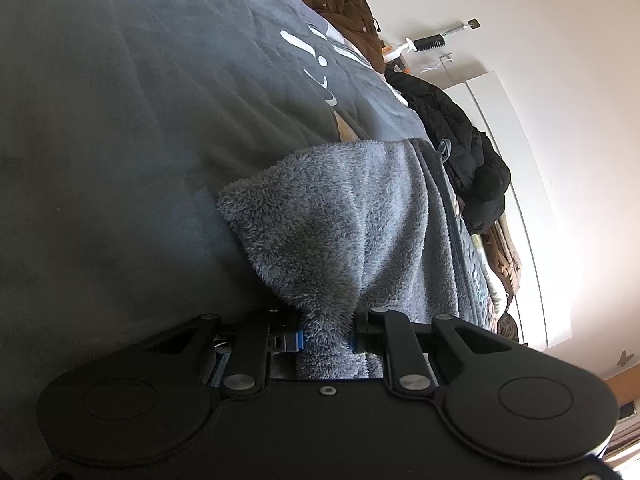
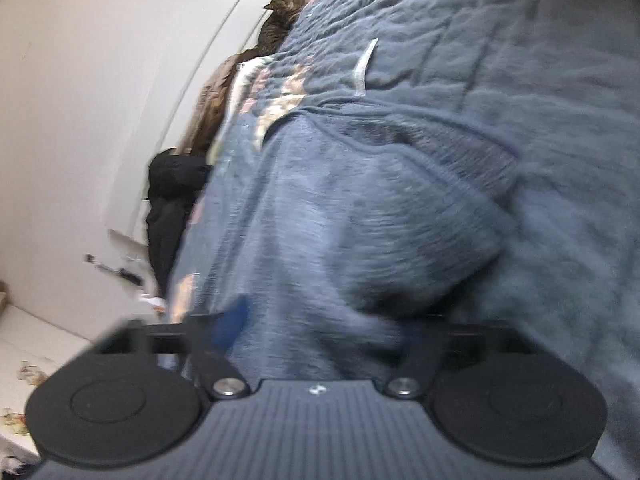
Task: Fold clothes
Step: 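Pinch the grey blanket fold with the left gripper while the right gripper pinches it too, then open both grippers and pull back from the blanket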
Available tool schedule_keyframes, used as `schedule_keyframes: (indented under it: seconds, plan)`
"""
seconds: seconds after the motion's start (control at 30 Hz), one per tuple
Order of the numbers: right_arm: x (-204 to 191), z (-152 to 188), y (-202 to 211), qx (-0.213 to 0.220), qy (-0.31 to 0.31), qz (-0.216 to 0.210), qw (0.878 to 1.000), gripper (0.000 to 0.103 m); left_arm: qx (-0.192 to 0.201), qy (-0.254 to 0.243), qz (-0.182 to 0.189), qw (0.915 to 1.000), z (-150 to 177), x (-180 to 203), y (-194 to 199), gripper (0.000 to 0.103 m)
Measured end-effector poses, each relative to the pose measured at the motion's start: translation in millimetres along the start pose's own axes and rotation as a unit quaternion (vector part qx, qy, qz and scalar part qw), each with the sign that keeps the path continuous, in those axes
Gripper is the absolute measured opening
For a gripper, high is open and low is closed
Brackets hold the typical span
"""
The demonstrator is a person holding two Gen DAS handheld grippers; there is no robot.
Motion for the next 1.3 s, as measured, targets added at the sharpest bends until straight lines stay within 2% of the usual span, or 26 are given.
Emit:
schedule_keyframes:
  seconds: [0.2, 0.33, 0.67, 0.83, 0.93, 1.3]
  plan:
    - [5, -5, 8, -0.013, -0.044, 0.0, 0.999, 0.017, 0.005, 0.009, 0.001, 0.9999, -6, 4, 5, 0.013]
    - [0, -11, 27, -0.008, -0.04, -0.005, 0.999, 0.016, 0.002, 0.007, 0.003, 1.0, -7, 10, 11, 0.012]
    - [7, -6, 74, -0.031, -0.058, 0.001, 0.998, 0.015, -0.019, -0.008, -0.009, 0.9997, -4, 20, 59, 0.011]
    - [14, 1, 111, -0.047, -0.047, 0.008, 0.998, 0.015, -0.033, -0.043, -0.012, 0.9984, -18, 29, 100, 0.01]
    - [20, 14, 136, -0.064, -0.032, 0.019, 0.997, 0.015, -0.044, -0.062, -0.026, 0.9967, -24, 28, 127, 0.01]
    - [60, 70, 232, -0.116, 0.011, 0.034, 0.993, 0.015, -0.089, -0.09, -0.067, 0.9897, -29, 2, 232, 0.01]
Point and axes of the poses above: each gripper's, at about its wrist camera, not at the fingertips, and y roughly against the way its jaws point, x to its right, z to its underside, the point moved 3 cm from there along -y, roughly the way its jaws point, and after that the axes turned 10 degrees about z, right-handed, at the moved point
